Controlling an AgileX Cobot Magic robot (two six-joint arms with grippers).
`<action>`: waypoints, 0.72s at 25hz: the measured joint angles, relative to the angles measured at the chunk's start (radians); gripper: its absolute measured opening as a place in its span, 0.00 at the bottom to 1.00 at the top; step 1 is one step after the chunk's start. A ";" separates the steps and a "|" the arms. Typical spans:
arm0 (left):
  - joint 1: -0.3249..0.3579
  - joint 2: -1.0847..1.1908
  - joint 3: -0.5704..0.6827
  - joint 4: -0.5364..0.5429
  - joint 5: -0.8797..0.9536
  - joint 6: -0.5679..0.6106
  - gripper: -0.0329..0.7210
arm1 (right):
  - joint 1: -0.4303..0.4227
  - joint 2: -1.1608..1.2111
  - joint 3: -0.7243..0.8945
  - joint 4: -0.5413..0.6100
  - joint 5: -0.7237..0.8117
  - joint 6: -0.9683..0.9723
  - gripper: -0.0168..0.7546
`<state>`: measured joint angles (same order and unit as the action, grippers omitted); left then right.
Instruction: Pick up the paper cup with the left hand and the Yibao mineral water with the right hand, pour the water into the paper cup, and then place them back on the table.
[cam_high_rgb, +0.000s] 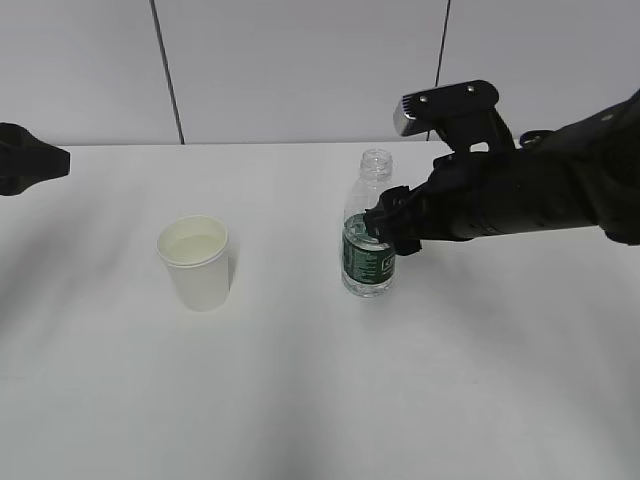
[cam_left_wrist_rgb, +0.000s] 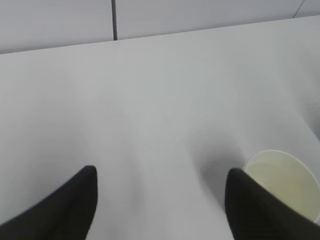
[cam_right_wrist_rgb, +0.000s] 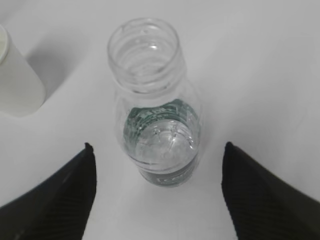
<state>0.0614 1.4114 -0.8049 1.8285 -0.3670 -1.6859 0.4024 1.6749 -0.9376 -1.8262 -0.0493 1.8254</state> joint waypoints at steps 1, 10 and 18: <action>0.000 0.000 0.000 0.000 0.003 0.000 0.69 | 0.000 -0.014 0.011 0.000 -0.002 0.000 0.80; 0.000 0.000 0.000 0.000 0.006 0.000 0.69 | 0.000 -0.127 0.045 0.000 -0.018 0.004 0.79; 0.000 0.000 0.000 0.000 -0.031 0.000 0.68 | 0.000 -0.213 0.045 -0.006 -0.104 0.014 0.79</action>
<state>0.0614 1.4114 -0.8049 1.8285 -0.3981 -1.6859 0.4024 1.4624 -0.8923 -1.8322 -0.1537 1.8394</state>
